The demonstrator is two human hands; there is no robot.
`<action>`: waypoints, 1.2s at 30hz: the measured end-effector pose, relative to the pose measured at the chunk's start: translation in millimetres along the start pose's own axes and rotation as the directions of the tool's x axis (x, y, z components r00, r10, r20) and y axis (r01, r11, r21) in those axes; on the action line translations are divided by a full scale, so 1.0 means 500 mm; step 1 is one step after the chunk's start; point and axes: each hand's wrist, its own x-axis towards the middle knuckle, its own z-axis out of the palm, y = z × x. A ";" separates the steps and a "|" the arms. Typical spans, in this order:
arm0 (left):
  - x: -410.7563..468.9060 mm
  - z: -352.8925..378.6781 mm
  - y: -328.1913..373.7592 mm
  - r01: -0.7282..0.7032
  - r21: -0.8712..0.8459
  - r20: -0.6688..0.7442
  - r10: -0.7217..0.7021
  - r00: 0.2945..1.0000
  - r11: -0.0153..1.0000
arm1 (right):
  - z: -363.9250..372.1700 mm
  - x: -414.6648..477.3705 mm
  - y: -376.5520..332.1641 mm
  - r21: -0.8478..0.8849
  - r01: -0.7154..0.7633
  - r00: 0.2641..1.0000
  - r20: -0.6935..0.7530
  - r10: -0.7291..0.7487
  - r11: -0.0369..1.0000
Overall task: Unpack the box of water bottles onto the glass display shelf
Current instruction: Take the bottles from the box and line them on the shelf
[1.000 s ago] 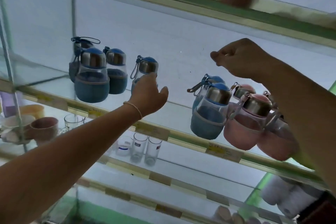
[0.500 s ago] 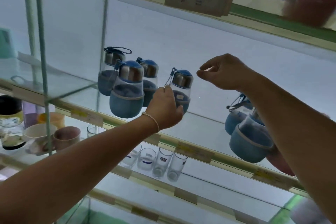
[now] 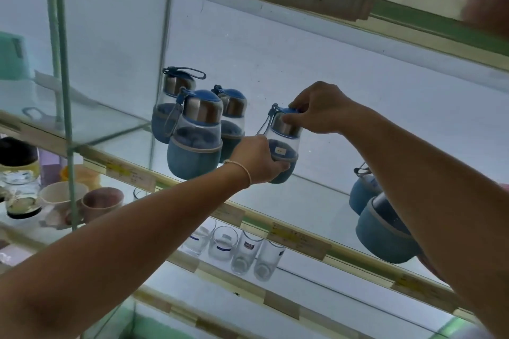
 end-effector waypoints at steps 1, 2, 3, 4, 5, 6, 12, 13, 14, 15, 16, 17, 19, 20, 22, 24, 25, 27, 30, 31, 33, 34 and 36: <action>0.005 0.002 0.003 0.002 -0.003 0.003 -0.002 1.000 1.000 | -0.004 0.001 0.005 -0.030 0.009 1.000 0.007 -0.009 1.000; 0.010 0.005 0.006 0.004 -0.004 0.003 -0.004 1.000 1.000 | -0.007 0.001 0.011 -0.054 0.015 1.000 0.013 -0.014 0.998; 0.014 0.010 0.009 0.005 -0.002 0.004 -0.005 1.000 1.000 | -0.009 0.001 0.018 -0.074 0.022 1.000 0.017 -0.021 0.997; 0.016 0.016 0.013 0.006 -0.001 0.005 -0.006 1.000 1.000 | -0.010 -0.001 0.025 -0.089 0.027 0.999 0.020 -0.025 0.996; 0.018 0.023 0.017 0.007 -0.003 0.005 -0.007 1.000 1.000 | -0.011 -0.003 0.033 -0.097 0.032 0.999 0.018 -0.030 0.995; 0.020 0.029 0.023 0.007 -0.003 0.005 -0.007 1.000 1.000 | -0.013 -0.006 0.041 -0.096 0.031 0.999 0.018 -0.029 0.995; 0.027 0.063 0.063 -0.019 0.038 0.041 0.018 0.999 0.999 | -0.031 -0.030 0.088 -0.083 0.013 0.999 0.042 -0.009 0.996; 0.028 0.067 0.070 -0.023 0.044 0.047 0.021 0.999 0.999 | -0.035 -0.033 0.095 -0.091 0.009 0.999 0.046 -0.005 0.996; 0.029 0.072 0.077 -0.029 0.051 0.051 0.026 0.998 0.998 | -0.039 -0.036 0.100 -0.092 0.001 0.999 0.049 0.004 0.996; 0.029 0.077 0.083 -0.033 0.055 0.055 0.030 0.998 0.998 | -0.043 -0.040 0.106 -0.091 -0.008 0.999 0.051 0.013 0.996; 0.030 0.081 0.088 -0.039 0.055 0.057 0.036 0.998 0.998 | -0.046 -0.043 0.111 -0.091 -0.016 0.998 0.055 0.021 0.996; 0.030 0.085 0.093 -0.045 0.051 0.060 0.042 0.997 0.998 | -0.048 -0.045 0.115 -0.090 -0.022 0.998 0.059 0.027 0.996; 0.031 0.091 0.101 -0.056 0.041 0.062 0.053 0.997 0.998 | -0.050 -0.049 0.123 -0.086 -0.030 0.997 0.067 0.035 0.996; 0.031 0.093 0.103 -0.060 0.039 0.061 0.057 0.997 0.997 | -0.052 -0.051 0.125 -0.086 -0.031 0.997 0.068 0.037 0.996; 0.031 0.097 0.107 -0.059 0.040 0.062 0.056 0.996 0.997 | -0.054 -0.055 0.130 -0.089 -0.033 0.997 0.063 0.039 0.995; 0.032 0.101 0.110 -0.053 0.034 0.065 0.050 0.997 0.998 | -0.056 -0.059 0.134 -0.088 -0.038 0.997 0.064 0.044 0.995; 0.032 0.104 0.112 -0.050 0.025 0.068 0.048 0.997 0.998 | -0.057 -0.061 0.137 -0.089 -0.040 0.997 0.067 0.046 0.995; 0.033 0.109 0.116 -0.050 0.013 0.072 0.049 0.996 0.999 | -0.058 -0.063 0.144 -0.086 -0.045 0.996 0.074 0.052 0.995; 0.031 0.115 0.124 -0.061 0.013 0.077 0.059 0.995 0.998 | -0.060 -0.066 0.154 -0.072 -0.060 0.995 0.078 0.065 0.996; 0.030 0.115 0.127 -0.063 0.017 0.077 0.062 0.995 0.998 | -0.061 -0.067 0.157 -0.069 -0.061 0.995 0.079 0.067 0.996; 0.030 0.115 0.131 -0.066 0.031 0.073 0.063 0.995 0.997 | -0.061 -0.068 0.160 -0.061 -0.064 0.995 0.074 0.068 0.996; 0.030 0.114 0.132 -0.067 0.039 0.073 0.064 0.995 0.997 | -0.060 -0.069 0.161 -0.058 -0.064 0.995 0.071 0.068 0.996; 0.031 0.115 0.133 -0.069 0.048 0.079 0.065 0.995 0.996 | -0.059 -0.069 0.162 -0.060 -0.064 0.996 0.065 0.068 0.996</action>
